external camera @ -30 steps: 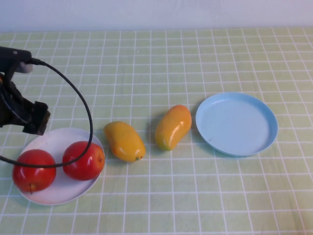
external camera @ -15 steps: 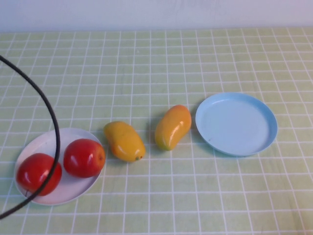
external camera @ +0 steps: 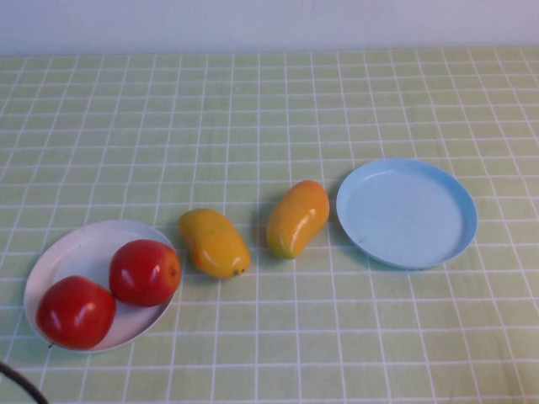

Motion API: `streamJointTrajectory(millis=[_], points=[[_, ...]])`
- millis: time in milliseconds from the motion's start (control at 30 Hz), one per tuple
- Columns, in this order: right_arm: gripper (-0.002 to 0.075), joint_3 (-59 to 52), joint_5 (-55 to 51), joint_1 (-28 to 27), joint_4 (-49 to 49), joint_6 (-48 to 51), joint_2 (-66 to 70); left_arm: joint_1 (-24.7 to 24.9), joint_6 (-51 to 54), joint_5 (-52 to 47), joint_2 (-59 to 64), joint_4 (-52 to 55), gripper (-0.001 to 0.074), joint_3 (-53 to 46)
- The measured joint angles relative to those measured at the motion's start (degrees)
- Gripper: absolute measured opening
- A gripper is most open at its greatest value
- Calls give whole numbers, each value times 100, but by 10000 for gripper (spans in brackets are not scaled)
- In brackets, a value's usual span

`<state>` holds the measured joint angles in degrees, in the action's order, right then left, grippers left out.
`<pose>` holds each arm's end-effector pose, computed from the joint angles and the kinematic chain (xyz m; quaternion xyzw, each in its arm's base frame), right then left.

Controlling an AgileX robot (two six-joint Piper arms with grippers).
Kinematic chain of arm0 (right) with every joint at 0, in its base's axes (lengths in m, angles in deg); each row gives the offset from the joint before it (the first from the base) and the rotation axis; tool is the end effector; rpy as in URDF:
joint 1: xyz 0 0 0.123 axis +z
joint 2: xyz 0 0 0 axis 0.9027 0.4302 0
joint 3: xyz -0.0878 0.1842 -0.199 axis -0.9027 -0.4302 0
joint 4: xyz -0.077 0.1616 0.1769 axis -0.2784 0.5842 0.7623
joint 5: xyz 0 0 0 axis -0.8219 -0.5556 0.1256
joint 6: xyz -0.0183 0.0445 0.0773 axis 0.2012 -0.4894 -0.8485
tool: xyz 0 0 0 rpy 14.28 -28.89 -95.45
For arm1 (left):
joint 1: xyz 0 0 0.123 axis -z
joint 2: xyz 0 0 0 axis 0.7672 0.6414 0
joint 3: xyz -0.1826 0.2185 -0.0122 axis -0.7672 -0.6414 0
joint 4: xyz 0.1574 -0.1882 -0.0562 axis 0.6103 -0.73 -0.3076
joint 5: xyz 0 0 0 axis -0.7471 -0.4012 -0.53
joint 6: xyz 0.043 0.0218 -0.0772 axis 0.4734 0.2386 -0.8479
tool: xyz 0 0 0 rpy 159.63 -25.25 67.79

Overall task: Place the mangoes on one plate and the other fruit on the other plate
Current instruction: Put another type of fruit in the right plate

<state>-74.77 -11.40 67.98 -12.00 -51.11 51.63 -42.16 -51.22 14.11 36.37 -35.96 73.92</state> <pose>0.0533 0.0028 0.1733 0.0645 0.7962 0.0817 0.5960 0.0664 -0.0119 0.3358 0.0863 0.8794 -0.0359 0.4668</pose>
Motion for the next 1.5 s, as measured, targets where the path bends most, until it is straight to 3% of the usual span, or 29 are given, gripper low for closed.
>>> streamJointTrajectory(millis=[200,433,533,700,833,1067,1300,1500], points=[[-16,0,0,0,0,0,0,0,0,792,-1189,8,1,-755],[-17,0,0,0,0,0,0,0,-14,1151,-1532,124,1,-924],[-16,0,0,0,0,0,0,0,-162,1905,-1545,442,1,-1280],[-16,0,0,0,0,0,0,-104,-295,4011,-1892,921,1,-2528],[-17,0,0,0,0,0,0,-405,-295,4747,-2424,821,1,-3419],[-16,-8,0,0,0,0,0,-701,-361,4802,-2660,539,1,-4208],[-17,-22,0,0,0,0,0,-701,-391,3452,-2670,496,1,-4213],[-16,-22,0,0,0,0,0,-701,-404,3237,-2670,496,1,-4221]])
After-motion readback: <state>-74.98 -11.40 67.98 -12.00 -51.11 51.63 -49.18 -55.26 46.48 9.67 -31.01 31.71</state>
